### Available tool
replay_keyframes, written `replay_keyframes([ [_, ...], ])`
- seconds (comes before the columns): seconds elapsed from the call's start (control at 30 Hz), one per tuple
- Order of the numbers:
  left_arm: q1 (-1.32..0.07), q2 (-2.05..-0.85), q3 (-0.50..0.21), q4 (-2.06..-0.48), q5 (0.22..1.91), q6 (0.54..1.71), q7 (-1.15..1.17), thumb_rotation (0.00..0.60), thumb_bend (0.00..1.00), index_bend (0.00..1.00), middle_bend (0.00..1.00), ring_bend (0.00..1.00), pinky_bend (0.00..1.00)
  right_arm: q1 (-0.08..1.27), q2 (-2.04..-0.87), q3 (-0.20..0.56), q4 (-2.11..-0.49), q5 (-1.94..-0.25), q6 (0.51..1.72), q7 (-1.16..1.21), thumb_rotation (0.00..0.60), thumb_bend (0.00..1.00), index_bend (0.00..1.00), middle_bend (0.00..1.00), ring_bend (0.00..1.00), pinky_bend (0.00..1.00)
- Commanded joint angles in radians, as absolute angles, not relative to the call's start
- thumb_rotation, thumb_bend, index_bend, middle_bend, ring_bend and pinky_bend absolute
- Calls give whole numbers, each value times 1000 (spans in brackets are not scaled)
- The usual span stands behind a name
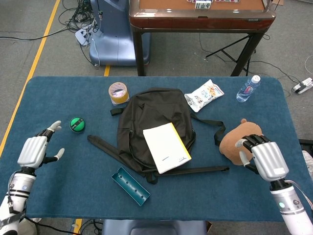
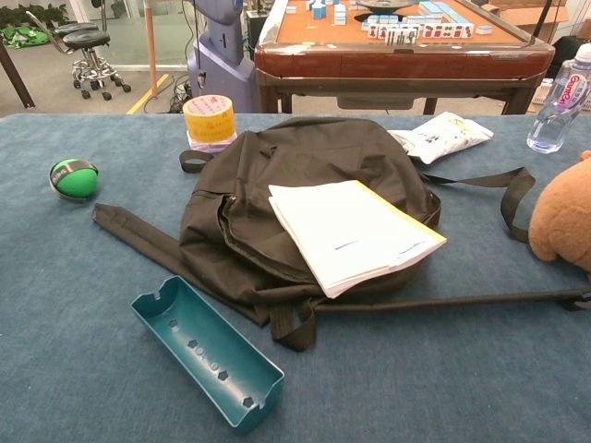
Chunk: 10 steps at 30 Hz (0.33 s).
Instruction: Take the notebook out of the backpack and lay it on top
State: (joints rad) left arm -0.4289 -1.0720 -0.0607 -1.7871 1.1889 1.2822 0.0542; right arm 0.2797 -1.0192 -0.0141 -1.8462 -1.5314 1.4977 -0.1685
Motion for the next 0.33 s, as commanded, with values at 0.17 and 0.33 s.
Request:
replay_keyframes([
  [0.17,-325,-1064,-2,-1777,1258,1374,79,600,355,129,211,228,293,149,-1040,-47,-1749,-1498,1580,-73,600,473,444,432,346,408],
  [0.33,-266,-1088,6,-1762,1311,1452,64,600,355,136,211,228,293,125,-1042,-45,-1721,-1496,1575,-13,600,473,444,432,346,408],
])
